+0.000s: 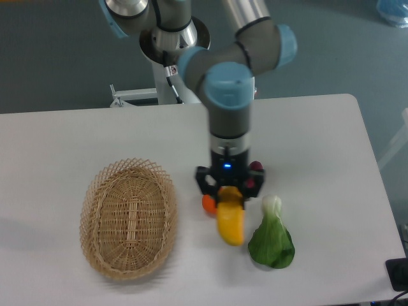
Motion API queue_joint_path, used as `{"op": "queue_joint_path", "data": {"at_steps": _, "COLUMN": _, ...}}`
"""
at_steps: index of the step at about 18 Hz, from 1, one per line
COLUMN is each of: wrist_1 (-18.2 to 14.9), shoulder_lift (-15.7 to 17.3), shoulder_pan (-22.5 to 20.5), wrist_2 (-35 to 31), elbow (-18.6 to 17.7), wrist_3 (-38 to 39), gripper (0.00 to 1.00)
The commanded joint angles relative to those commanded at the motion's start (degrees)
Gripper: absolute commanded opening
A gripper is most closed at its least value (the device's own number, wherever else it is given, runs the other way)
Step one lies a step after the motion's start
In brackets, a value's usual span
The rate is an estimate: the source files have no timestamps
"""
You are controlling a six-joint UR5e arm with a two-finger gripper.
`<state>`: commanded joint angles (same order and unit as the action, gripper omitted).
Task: Place the mango in the basket
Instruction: 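Carry the held yellow mango over to the wicker basket, then lower the mango into the basket and open the gripper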
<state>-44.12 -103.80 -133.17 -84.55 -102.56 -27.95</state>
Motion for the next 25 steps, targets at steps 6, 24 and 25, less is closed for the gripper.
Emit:
{"op": "queue_joint_path", "data": {"at_steps": 6, "wrist_1": 0.09, "shoulder_lift": -0.96, "shoulder_pan": 7.74, "wrist_2": 0.26, "elbow": -2.82, "wrist_3": 1.93, "gripper": 0.57}}
{"op": "queue_joint_path", "data": {"at_steps": 24, "wrist_1": 0.88, "shoulder_lift": -8.09, "shoulder_pan": 12.67, "wrist_2": -1.83, "elbow": -0.54, "wrist_3": 1.58, "gripper": 1.00}}
{"op": "queue_joint_path", "data": {"at_steps": 25, "wrist_1": 0.88, "shoulder_lift": -8.08, "shoulder_pan": 12.67, "wrist_2": -2.80, "elbow": -0.62, "wrist_3": 1.76, "gripper": 1.00}}
